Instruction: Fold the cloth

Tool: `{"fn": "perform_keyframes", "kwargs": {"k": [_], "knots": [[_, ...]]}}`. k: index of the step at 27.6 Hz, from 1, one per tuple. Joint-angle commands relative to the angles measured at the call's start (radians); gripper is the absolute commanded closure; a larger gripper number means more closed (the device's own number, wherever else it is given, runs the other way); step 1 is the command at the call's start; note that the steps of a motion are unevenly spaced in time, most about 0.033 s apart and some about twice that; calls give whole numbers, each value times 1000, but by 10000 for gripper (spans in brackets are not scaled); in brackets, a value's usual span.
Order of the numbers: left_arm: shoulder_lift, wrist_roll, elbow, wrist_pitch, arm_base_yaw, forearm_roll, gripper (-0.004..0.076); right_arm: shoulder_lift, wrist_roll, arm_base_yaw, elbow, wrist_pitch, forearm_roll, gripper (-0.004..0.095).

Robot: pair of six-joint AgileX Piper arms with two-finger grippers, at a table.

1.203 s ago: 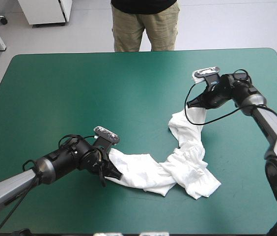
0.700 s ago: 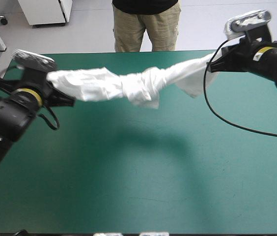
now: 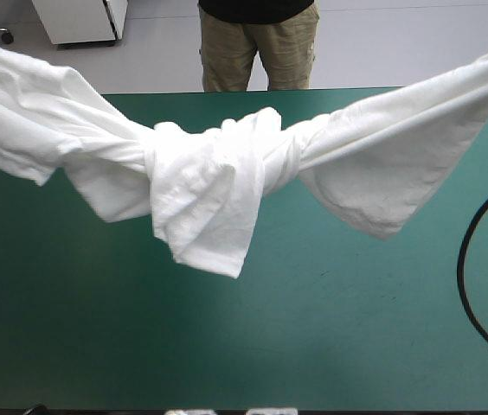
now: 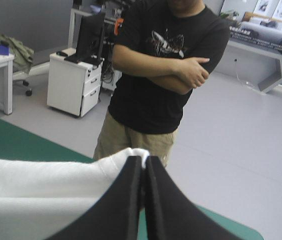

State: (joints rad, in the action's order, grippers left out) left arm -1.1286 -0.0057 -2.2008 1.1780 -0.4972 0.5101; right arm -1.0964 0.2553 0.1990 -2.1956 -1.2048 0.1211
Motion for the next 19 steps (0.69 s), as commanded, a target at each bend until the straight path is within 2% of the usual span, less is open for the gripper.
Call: {"fn": "perform_keyframes", "kwargs": {"k": [1, 5, 9, 10, 13, 19], "knots": [[16, 6, 58, 33, 0, -69, 733, 35, 0, -5, 4, -28, -16, 916], [84, -9, 218, 51, 0, -151, 733, 111, -35, -5, 129, -42, -17, 915], [195, -76, 461, 16, 0, -168, 733, 197, -79, -5, 352, -35, -17, 915], [258, -144, 573, -19, 0, -168, 733, 232, -91, -5, 480, -20, -17, 915], [324, -212, 736, -65, 0, -161, 733, 256, -124, -5, 638, 13, -11, 914], [295, -241, 986, -151, 0, -159, 733, 221, -131, -5, 929, 172, -8, 923]]}}
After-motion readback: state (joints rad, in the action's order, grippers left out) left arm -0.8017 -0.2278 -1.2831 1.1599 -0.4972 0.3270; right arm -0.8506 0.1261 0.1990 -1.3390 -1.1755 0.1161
